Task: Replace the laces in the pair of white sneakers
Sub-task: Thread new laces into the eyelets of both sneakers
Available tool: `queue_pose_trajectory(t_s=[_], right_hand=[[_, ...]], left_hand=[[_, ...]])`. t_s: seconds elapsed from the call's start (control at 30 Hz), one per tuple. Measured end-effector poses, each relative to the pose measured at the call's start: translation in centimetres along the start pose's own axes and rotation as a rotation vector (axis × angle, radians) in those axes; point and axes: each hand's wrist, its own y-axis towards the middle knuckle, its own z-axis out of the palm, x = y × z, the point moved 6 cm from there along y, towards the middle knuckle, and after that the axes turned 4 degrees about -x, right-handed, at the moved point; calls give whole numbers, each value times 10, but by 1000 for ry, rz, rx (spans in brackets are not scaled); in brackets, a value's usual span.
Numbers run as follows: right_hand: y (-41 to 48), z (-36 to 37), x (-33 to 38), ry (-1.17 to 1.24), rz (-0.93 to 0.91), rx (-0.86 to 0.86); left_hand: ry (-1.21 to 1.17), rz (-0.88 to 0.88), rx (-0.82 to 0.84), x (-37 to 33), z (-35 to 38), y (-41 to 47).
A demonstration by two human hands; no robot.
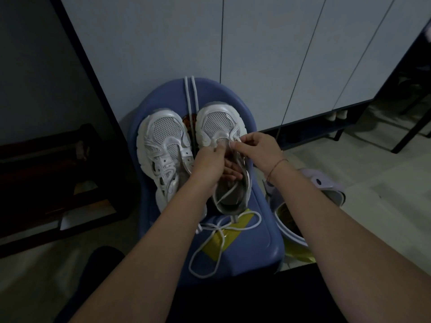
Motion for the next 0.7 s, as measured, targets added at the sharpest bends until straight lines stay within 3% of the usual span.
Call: queue_pose_trajectory(t_s=[0.27, 0.43, 0.57, 0.7], right_hand=[[-1, 0, 1, -3, 8, 5], [-3, -1, 4, -37, -12, -2], [-3, -3, 4, -32, -19, -11], [-2, -2, 4, -31, -18, -18]], left_hand=[[-83, -19, 21, 5, 0, 3], [-7, 9, 101, 3, -1, 1], [235, 23, 292, 6, -5, -17], [439, -84, 641, 28, -2, -52]])
